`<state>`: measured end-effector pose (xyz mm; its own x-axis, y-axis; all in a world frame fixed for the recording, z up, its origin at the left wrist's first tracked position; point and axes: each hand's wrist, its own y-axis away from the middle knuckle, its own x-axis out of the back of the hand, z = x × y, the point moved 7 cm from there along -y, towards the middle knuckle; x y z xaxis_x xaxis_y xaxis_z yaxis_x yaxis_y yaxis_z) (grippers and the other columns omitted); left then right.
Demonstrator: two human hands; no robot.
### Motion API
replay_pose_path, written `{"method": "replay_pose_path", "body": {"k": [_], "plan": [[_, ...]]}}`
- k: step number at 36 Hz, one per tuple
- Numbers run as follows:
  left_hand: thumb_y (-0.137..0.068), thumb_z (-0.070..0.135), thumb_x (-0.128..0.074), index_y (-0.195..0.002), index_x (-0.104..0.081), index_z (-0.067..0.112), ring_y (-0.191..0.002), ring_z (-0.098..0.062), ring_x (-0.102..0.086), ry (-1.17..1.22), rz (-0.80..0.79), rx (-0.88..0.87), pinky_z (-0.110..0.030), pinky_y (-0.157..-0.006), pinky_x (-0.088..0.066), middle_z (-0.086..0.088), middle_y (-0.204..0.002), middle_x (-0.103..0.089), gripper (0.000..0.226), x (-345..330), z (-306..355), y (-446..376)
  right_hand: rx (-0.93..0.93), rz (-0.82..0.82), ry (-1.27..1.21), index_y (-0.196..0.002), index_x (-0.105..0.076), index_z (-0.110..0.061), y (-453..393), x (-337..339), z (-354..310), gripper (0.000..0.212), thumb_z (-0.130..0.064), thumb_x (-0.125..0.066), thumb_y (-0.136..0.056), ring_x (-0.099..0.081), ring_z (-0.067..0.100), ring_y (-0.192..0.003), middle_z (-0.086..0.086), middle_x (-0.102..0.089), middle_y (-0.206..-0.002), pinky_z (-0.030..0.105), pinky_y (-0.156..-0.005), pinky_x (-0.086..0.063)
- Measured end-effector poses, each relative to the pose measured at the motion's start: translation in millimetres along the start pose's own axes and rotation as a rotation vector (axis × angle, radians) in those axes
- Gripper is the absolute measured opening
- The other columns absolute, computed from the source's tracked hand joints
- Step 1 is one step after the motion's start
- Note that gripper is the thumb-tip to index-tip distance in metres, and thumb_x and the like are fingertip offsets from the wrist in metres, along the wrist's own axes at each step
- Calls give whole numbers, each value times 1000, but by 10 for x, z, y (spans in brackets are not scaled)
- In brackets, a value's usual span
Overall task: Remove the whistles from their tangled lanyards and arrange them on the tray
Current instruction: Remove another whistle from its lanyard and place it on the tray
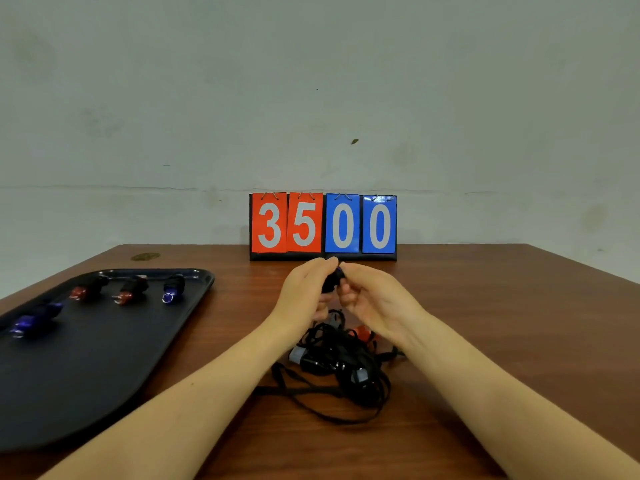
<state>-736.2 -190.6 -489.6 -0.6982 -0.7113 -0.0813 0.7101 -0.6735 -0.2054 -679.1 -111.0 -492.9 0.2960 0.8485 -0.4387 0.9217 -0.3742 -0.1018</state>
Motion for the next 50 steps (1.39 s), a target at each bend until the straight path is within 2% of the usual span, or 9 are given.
{"method": "replay_pose_path", "body": {"k": [5,9,13,18,26,30,39,45,50], "plan": [[-100,31,-44,-84,-49,9,-35,-5,-29,95,-60,76,-18,-36,-20,7,-44,-43,27,-69,-21,4,55,28,77,-89,-60,-6,1,19,-26,11,-11,-54,-96,-47,7,-54,3,-51,-66,17,-50,-40],[-99,42,-43,-79,-52,10,-37,-6,-25,184,-116,71,-18,-37,-20,3,-49,-35,39,-139,-29,-5,283,194,372,-96,-67,-8,63,57,-193,16,-16,-54,-96,-52,8,-60,0,-56,-67,20,-59,-46],[-94,50,-47,-74,-52,9,-39,-7,-24,251,-158,92,-18,-37,-21,1,-53,-33,47,-186,-22,-20,386,239,404,-97,-71,-13,110,61,-278,15,-21,-58,-95,-55,8,-64,-2,-61,-69,20,-64,-48],[-85,55,-53,-73,-51,10,-38,-6,-24,223,-217,116,-18,-35,-21,2,-52,-32,46,-225,-34,13,471,232,472,-98,-73,-20,161,48,-326,15,-20,-59,-94,-53,2,-59,-12,-62,-61,16,-58,-47],[-99,37,-43,-67,-51,8,-35,-6,-23,264,-187,106,-17,-34,-20,4,-47,-33,44,-195,-65,19,302,212,348,-69,-68,-12,94,80,-167,27,-23,-61,-93,-48,10,-58,-2,-54,-56,23,-59,-42],[-99,37,-43,-67,-50,8,-32,-5,-24,293,-141,136,-16,-32,-20,5,-44,-34,44,-141,-95,17,253,169,301,-74,-65,-7,54,61,-82,26,-22,-59,-94,-46,11,-59,0,-52,-58,26,-62,-40],[-97,47,-44,-67,-50,7,-32,-7,-25,326,-120,84,-18,-33,-19,1,-45,-34,51,-60,-65,-37,383,168,447,-69,-70,-19,124,-46,-169,26,-21,-61,-93,-50,8,-56,0,-56,-58,21,-56,-43],[-97,41,-47,-80,-52,12,-32,-5,-26,261,-93,102,-16,-32,-21,3,-44,-35,34,-66,-64,-46,407,175,527,-75,-70,-21,136,-43,-190,22,-21,-59,-94,-51,6,-55,-3,-58,-57,19,-54,-43],[-99,41,-42,-70,-50,7,-33,-6,-24,288,-113,93,-18,-36,-19,3,-44,-33,46,-105,-53,-29,409,199,510,-75,-70,-20,126,7,-195,22,-21,-59,-94,-52,4,-54,-4,-58,-57,17,-54,-44]]}}
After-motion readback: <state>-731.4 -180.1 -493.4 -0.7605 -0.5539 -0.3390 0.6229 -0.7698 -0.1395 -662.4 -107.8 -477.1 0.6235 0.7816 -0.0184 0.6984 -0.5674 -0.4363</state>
